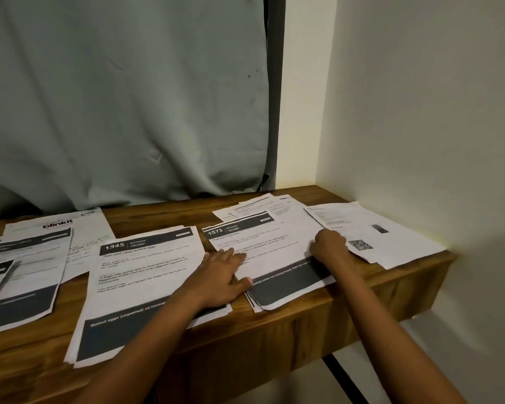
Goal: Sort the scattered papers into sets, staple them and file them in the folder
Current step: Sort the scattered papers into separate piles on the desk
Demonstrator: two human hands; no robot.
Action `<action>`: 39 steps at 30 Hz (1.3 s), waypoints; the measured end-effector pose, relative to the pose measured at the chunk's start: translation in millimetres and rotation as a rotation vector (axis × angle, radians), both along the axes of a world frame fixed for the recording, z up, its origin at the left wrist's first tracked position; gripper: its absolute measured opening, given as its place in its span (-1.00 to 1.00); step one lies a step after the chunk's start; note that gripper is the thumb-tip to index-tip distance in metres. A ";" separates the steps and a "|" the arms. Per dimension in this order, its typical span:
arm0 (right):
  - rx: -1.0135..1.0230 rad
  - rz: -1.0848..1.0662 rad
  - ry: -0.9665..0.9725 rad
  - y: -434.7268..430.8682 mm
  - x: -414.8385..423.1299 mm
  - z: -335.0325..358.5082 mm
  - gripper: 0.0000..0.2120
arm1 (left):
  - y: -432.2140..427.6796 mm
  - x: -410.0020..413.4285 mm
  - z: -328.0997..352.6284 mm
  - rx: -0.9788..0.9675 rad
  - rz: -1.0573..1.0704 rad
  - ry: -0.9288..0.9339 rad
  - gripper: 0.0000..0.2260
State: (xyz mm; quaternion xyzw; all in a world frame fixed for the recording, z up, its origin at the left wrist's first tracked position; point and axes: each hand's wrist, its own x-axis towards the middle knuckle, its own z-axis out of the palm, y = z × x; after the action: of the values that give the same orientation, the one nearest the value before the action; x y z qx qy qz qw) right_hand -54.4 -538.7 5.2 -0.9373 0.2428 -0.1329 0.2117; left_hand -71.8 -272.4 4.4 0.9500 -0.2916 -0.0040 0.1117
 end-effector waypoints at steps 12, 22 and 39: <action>0.105 0.144 -0.037 -12.9 21.7 4.4 -0.79 | -9.6 11.5 -33.2 -0.073 0.003 0.002 -0.47; -0.057 0.157 0.136 -29.2 80.9 8.3 -0.55 | -10.5 12.0 -36.3 -0.120 0.046 0.019 -0.24; -0.188 0.114 0.223 -40.5 117.3 -6.3 -0.36 | -13.6 13.5 -38.1 -0.078 0.048 -0.090 0.13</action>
State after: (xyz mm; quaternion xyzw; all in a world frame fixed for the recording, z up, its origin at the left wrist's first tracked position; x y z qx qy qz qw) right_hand 62.9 -579.3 -1.1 -0.9742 0.1979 -0.0378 0.1017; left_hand -58.3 -286.0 -33.7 0.9508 -0.2734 0.0527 0.1356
